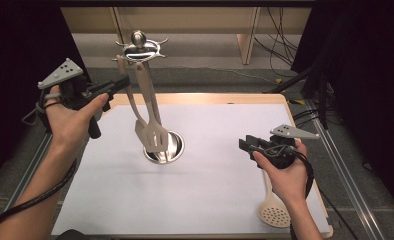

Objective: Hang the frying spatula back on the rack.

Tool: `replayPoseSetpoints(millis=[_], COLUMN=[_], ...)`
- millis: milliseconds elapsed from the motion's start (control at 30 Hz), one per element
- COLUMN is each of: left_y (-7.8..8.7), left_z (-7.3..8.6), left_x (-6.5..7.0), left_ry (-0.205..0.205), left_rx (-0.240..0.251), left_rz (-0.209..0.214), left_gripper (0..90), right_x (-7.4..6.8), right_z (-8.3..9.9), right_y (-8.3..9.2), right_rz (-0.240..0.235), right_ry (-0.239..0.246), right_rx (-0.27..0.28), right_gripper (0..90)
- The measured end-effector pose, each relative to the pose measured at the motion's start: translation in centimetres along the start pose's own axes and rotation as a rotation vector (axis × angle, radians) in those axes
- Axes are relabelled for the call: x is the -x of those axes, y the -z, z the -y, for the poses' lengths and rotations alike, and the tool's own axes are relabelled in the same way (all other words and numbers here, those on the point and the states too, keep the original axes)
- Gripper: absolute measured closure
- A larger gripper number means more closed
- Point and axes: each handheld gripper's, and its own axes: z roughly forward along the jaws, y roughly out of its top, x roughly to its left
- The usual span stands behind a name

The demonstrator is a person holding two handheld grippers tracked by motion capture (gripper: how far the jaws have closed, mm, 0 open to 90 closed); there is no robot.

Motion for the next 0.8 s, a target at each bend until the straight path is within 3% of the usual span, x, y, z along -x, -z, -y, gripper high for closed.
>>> replayPoseSetpoints(millis=[167,267,433,800], left_y=[-0.2,-0.1,0.2,0.3], left_z=[-0.9,-1.6,-2.5,-2.6], left_x=[0.2,0.0,-0.3,-0.7], left_ry=[-0.004,-0.034,-0.035,-0.035], left_rx=[0.023,0.051,0.078,0.094], left_rz=[-0.003,0.002,-0.018,-0.041], left_gripper=[89.4,89.4,89.4,89.5], right_x=[0.4,0.3,0.3,0.3], right_z=[-0.3,-0.2,-0.2,-0.2], right_y=[0.1,0.0,-0.2,-0.1], right_rz=[0.009,0.0,-0.003,0.003], right_ry=[0.034,0.024,0.024,0.023], right_rx=[0.025,0.015,0.007,0.008], right_gripper=[65.8,65.8,65.8,65.8])
